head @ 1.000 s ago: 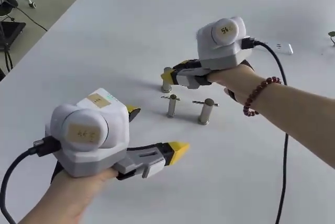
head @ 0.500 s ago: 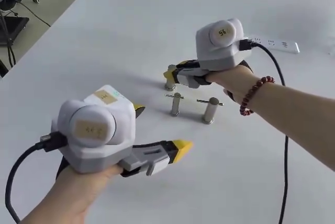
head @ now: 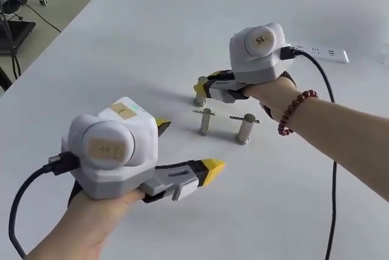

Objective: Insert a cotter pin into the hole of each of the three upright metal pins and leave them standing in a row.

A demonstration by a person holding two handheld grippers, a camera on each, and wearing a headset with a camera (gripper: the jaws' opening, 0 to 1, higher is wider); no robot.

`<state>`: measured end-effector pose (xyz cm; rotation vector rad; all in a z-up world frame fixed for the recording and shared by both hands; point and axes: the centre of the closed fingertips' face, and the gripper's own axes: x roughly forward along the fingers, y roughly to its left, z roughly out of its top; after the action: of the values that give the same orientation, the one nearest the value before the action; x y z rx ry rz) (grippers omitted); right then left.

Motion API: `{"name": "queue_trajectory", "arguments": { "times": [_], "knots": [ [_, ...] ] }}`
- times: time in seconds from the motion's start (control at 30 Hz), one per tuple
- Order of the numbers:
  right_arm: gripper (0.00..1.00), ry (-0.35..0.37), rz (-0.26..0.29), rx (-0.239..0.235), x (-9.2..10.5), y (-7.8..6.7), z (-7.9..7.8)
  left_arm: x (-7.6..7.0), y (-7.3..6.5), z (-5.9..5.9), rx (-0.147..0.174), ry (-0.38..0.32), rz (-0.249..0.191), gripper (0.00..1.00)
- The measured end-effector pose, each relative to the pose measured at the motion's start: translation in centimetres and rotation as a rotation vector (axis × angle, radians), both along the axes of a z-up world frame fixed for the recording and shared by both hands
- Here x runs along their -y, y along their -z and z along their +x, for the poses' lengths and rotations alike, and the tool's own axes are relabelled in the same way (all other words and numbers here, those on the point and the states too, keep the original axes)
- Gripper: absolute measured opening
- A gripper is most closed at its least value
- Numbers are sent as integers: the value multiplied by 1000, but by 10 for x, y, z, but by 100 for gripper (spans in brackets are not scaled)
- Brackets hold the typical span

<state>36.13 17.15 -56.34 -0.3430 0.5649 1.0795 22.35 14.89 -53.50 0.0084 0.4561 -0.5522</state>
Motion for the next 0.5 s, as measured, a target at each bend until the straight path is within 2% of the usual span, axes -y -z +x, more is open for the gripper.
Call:
{"name": "queue_trajectory", "arguments": {
  "times": [0.33,0.5],
  "knots": [
    [8,37,-30,0,33,-1,0,3,0,-2,4,12,11,67],
    [8,72,-28,-1,52,-4,1,5,0,-3,9,22,12,67]
  ]
}}
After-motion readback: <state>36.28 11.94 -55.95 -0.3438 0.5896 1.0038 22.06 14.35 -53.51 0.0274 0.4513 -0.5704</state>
